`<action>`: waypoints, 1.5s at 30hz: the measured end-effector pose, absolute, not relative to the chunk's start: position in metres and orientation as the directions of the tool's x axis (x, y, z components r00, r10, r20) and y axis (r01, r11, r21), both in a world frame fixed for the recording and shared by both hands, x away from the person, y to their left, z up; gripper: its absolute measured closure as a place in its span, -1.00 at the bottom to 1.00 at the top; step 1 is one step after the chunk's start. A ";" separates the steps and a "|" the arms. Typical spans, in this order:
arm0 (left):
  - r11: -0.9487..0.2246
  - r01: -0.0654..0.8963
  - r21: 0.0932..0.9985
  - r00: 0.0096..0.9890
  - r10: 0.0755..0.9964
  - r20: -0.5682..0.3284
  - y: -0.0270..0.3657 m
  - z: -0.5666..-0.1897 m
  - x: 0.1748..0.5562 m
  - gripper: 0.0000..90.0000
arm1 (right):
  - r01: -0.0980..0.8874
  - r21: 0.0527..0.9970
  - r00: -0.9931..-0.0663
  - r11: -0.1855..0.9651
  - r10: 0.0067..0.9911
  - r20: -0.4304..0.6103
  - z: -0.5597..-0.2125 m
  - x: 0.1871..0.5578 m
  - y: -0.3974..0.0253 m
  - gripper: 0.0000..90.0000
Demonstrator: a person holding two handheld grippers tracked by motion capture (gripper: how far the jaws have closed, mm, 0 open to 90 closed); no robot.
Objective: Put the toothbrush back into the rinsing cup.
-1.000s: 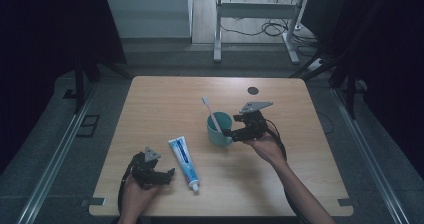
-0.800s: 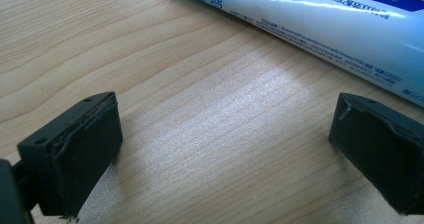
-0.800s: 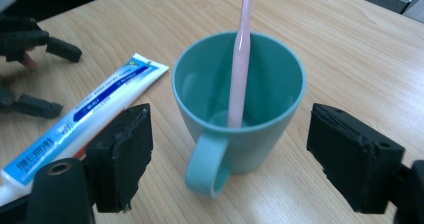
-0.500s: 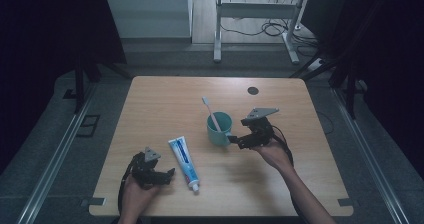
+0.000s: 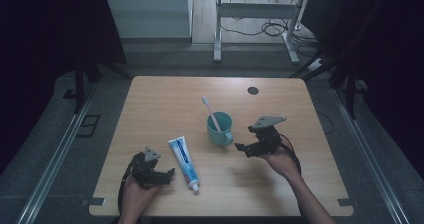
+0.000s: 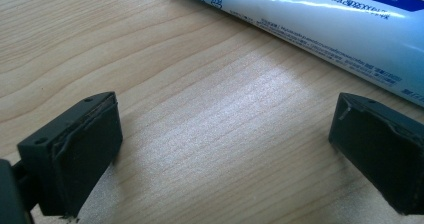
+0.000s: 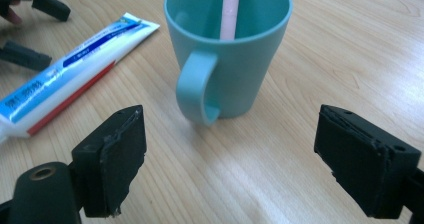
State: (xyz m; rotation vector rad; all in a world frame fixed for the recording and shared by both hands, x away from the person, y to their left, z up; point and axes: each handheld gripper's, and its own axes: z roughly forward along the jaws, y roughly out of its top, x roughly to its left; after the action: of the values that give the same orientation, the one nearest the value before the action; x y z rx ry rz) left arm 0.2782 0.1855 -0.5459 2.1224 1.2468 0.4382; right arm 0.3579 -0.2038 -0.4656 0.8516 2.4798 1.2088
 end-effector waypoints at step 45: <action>-0.361 0.655 0.664 0.502 0.865 -0.025 0.186 -0.546 0.279 -0.99 | 0.468 0.719 -0.750 0.514 0.661 0.015 -0.538 0.303 -0.262 -0.71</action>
State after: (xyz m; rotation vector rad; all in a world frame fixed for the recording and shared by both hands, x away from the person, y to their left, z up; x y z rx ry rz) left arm 0.2786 0.1859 -0.5458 2.1292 1.2397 0.4408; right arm 0.3030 -0.2623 -0.5384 0.9531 2.4967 1.0674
